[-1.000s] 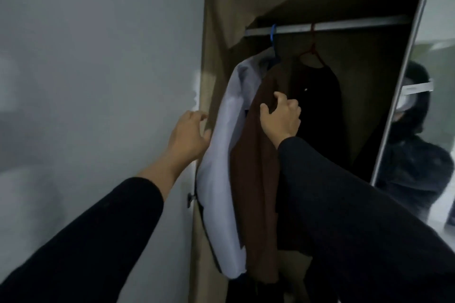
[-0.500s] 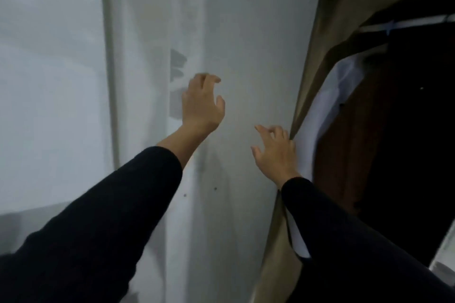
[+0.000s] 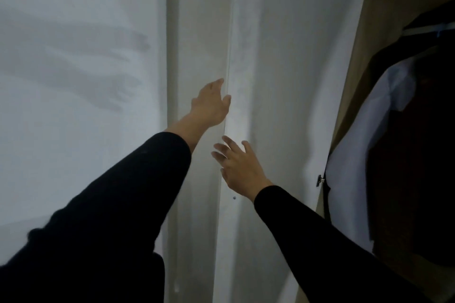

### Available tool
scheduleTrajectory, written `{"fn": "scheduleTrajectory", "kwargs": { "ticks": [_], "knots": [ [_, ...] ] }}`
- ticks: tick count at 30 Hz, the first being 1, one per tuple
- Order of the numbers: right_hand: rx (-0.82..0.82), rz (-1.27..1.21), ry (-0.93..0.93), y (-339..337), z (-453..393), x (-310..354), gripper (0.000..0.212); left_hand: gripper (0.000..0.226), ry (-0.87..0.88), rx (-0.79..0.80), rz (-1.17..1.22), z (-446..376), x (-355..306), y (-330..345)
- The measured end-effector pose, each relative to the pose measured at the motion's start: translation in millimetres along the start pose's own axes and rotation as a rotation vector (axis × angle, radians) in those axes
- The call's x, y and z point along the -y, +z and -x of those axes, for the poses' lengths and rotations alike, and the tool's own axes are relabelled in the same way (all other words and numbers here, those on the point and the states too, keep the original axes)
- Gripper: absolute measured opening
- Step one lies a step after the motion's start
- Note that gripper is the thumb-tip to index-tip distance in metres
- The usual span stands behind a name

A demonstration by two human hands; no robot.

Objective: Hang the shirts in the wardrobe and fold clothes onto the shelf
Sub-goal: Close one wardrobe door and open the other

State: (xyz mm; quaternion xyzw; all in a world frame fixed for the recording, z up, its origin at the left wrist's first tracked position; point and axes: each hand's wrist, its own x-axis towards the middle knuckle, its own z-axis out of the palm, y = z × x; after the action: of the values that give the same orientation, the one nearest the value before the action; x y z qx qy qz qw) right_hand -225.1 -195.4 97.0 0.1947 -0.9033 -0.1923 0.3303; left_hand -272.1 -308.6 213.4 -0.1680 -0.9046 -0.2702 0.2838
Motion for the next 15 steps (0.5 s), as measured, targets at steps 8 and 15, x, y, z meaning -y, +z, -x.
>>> {"fn": "scheduleTrajectory", "kwargs": {
  "ticks": [8,15],
  "knots": [
    [0.304,0.173,-0.032,26.8,-21.6,1.7,0.059,0.062,-0.047,0.163,0.243,-24.4,-3.4,14.9],
    [0.265,0.267,-0.027,29.9,-5.7,-0.6,0.063,0.032,-0.215,-0.068,0.425,-20.3,-20.4,27.3]
  ]
}}
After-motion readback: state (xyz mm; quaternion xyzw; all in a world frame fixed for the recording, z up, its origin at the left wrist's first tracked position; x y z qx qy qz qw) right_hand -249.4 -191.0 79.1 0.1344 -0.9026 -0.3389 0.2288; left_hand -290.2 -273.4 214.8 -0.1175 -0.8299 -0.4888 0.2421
